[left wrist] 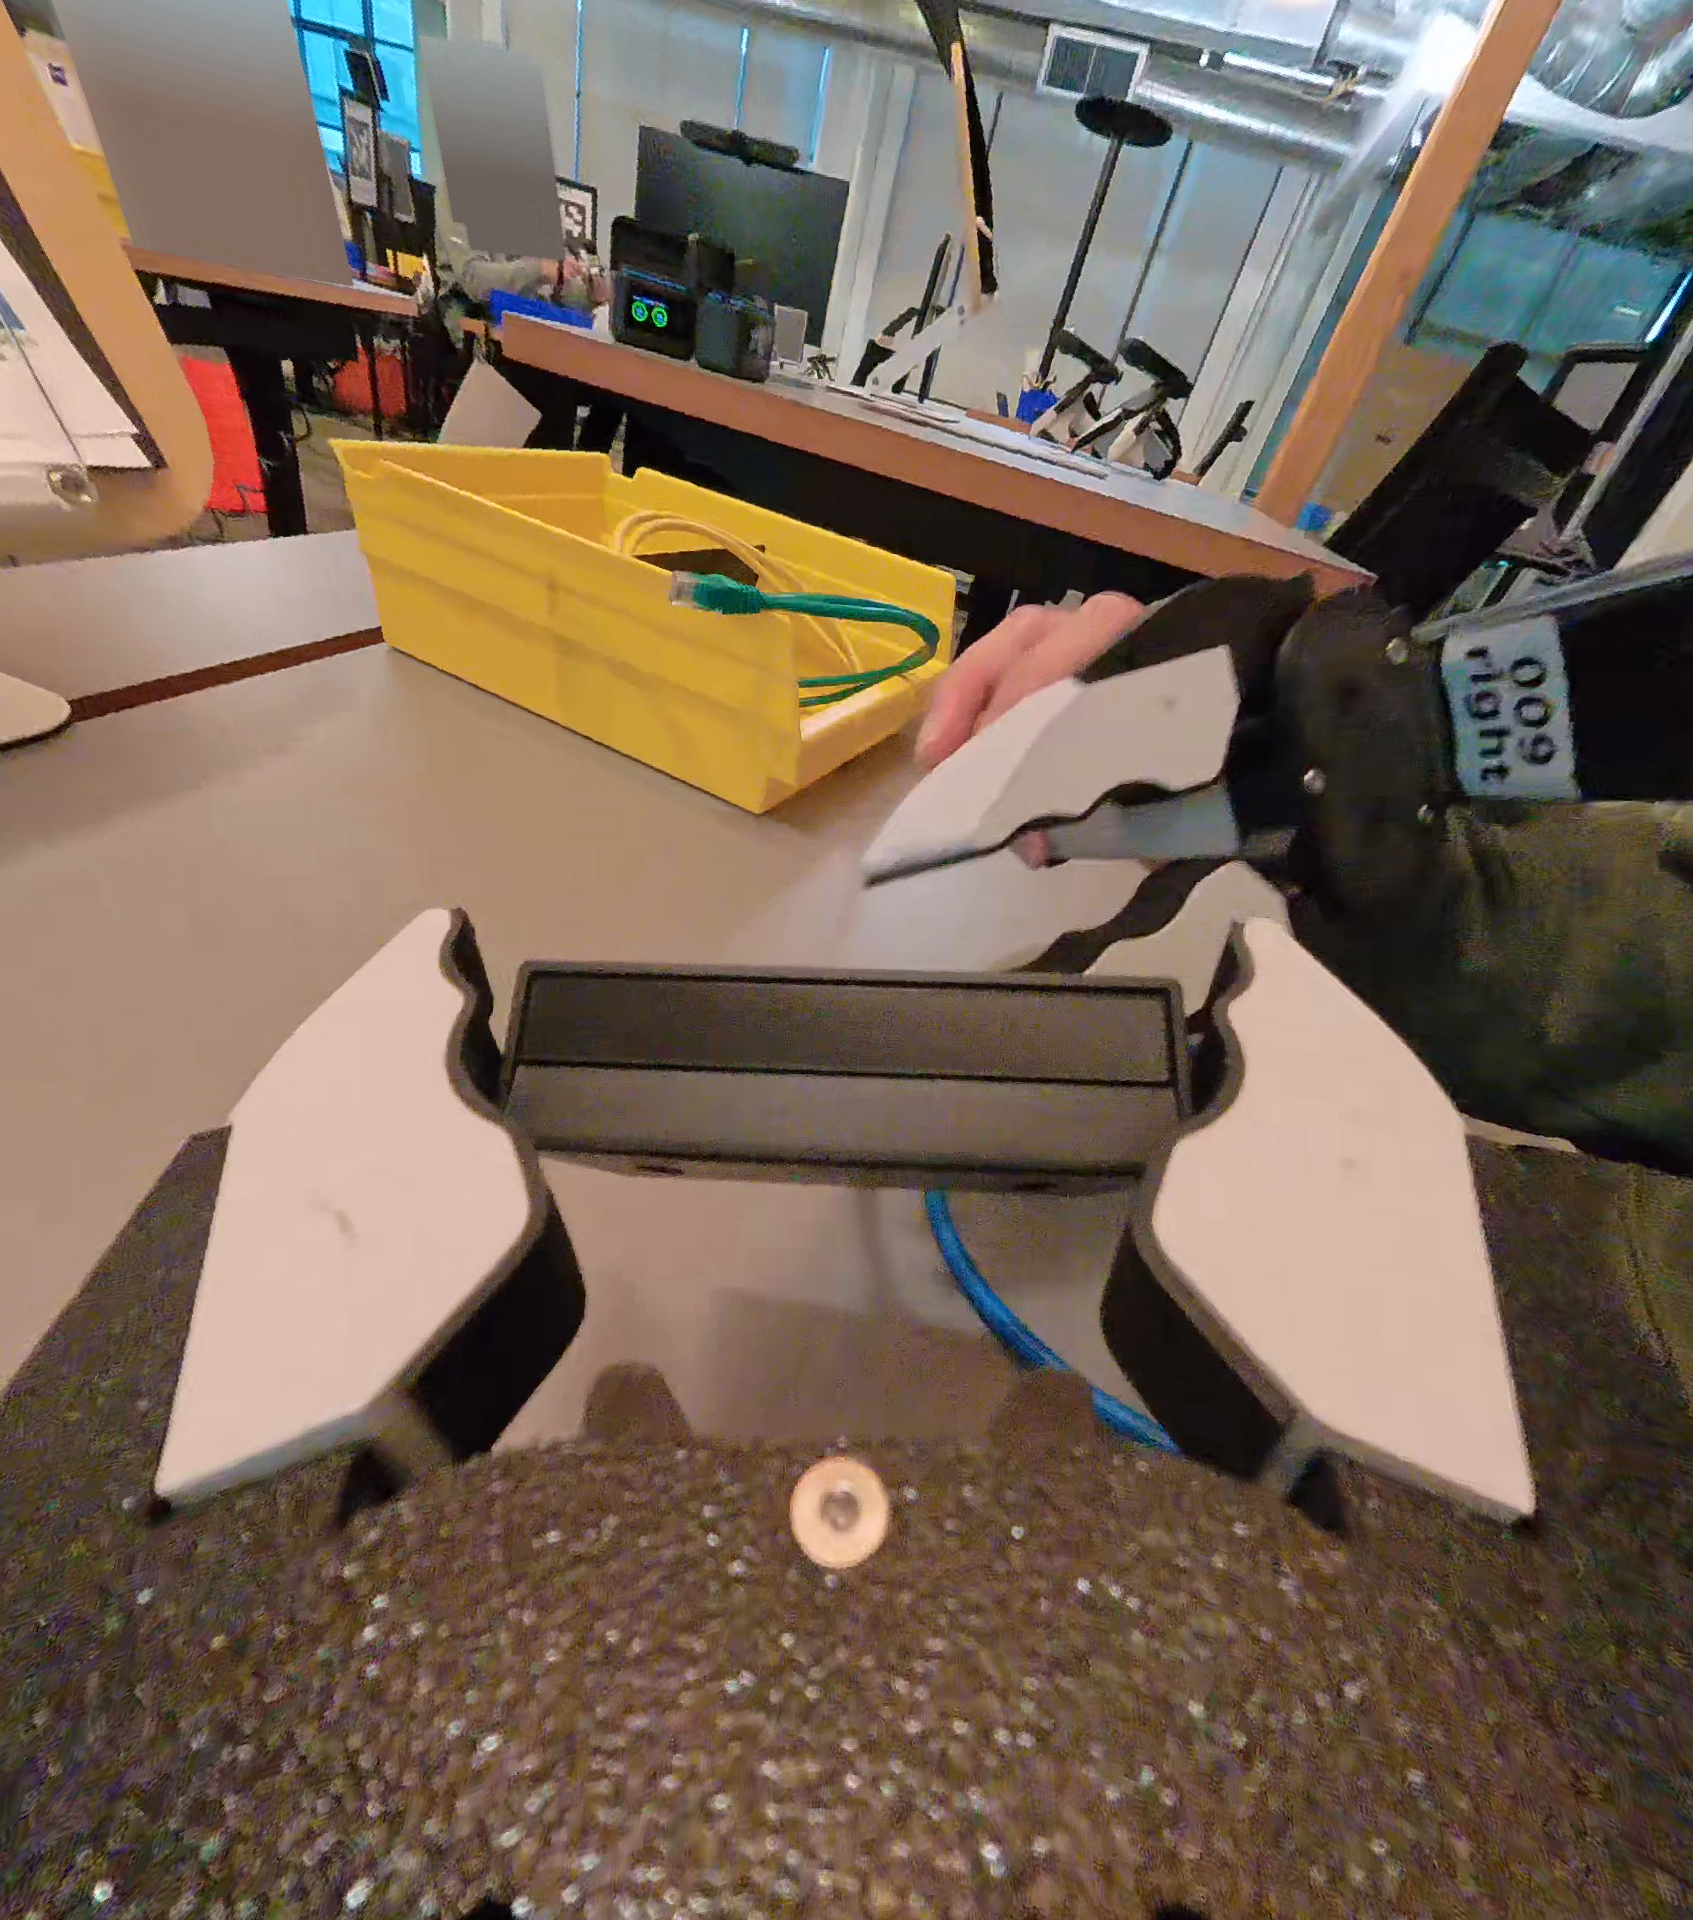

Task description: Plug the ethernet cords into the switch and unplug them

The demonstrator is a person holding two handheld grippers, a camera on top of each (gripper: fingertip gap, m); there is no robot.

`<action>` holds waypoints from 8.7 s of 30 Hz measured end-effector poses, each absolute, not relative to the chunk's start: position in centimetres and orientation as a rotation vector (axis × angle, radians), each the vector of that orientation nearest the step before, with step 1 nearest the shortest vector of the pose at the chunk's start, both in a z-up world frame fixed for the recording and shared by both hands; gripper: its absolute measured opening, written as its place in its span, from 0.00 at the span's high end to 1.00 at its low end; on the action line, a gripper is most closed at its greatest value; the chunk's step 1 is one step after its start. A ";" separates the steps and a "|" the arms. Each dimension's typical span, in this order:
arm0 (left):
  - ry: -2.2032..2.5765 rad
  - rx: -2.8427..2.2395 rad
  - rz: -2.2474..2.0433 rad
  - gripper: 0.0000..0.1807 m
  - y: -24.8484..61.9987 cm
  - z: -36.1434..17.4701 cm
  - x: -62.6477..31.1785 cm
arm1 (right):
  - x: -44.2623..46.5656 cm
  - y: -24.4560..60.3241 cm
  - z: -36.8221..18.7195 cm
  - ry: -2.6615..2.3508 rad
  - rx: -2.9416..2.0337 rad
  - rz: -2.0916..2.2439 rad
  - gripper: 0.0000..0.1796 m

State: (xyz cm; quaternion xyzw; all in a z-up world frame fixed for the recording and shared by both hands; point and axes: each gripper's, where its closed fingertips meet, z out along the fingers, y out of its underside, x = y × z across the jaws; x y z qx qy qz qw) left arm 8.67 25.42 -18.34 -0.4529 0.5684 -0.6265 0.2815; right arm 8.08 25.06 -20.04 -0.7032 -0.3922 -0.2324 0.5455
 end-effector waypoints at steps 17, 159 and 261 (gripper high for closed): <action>1.405 -1.443 -1.845 0.31 24.9 -15.4 8.3 | 9.7 26.3 -17.4 -0.927 -1.527 -0.941 0.95; 0.723 -1.623 -2.275 0.85 23.0 -19.1 9.8 | 11.4 23.3 -18.5 0.399 -1.399 1.076 0.92; 1.619 -0.918 -1.650 0.85 25.3 -16.7 8.2 | 5.8 17.0 -9.7 -0.386 -1.676 0.514 0.81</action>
